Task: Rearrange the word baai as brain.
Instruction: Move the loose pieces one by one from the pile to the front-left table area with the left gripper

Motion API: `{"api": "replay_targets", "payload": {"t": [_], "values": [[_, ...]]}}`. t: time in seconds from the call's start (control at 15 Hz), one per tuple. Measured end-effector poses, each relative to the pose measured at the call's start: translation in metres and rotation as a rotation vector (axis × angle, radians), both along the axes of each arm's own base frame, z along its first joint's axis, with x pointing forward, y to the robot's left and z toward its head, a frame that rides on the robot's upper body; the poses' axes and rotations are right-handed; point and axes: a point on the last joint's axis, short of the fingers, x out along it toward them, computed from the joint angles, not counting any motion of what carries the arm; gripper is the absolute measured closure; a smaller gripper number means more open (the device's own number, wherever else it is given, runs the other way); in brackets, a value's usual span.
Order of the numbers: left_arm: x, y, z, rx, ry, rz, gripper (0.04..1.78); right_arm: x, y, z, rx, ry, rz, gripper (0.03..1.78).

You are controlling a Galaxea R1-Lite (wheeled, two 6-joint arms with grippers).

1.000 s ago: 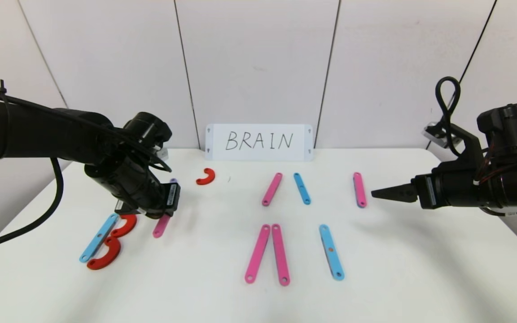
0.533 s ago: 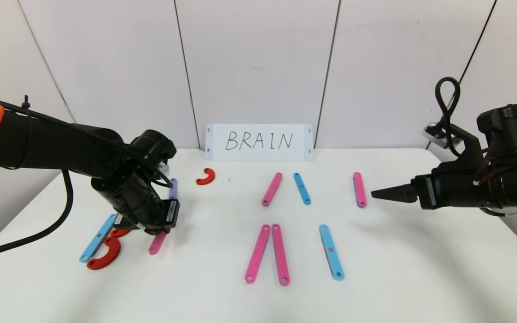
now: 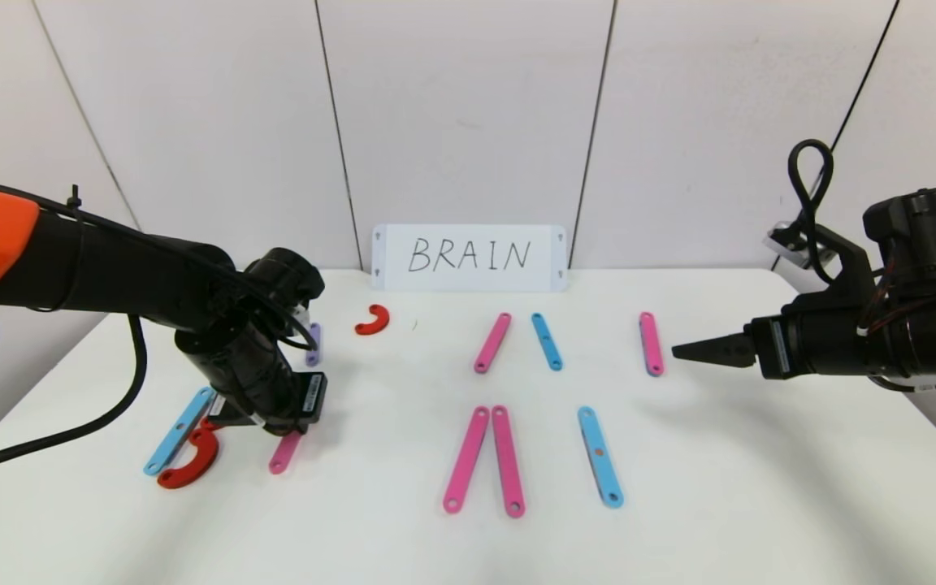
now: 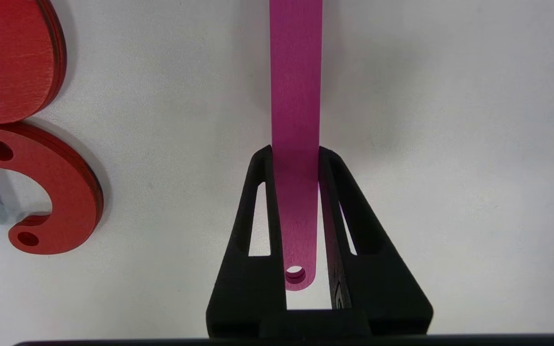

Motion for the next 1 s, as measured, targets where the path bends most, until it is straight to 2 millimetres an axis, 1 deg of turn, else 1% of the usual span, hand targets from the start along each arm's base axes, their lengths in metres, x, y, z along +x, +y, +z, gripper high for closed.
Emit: {"api": "replay_targets", "payload": {"t": [0.4, 0.8, 0.87, 1.0], "values": [[0.0002, -0.0006, -0.0071, 0.002, 0.031, 0.019, 1.54, -0.0002, 0.0000, -0.0006, 0.000, 0.001, 0.000, 0.07], [-0.0045, -0.0030, -0.0101, 0.005, 0.047, 0.006, 1.53, -0.0004, 0.0000, -0.0005, -0.001, 0.001, -0.001, 0.07], [-0.0049, -0.0032, -0.0101, 0.006, 0.049, 0.005, 1.51, -0.0004, 0.0000, -0.0004, -0.001, 0.001, -0.001, 0.07], [-0.0055, -0.0035, -0.0098, 0.006, 0.049, 0.003, 1.37, -0.0004, -0.0001, -0.0004, -0.001, 0.001, -0.001, 0.07]]}}
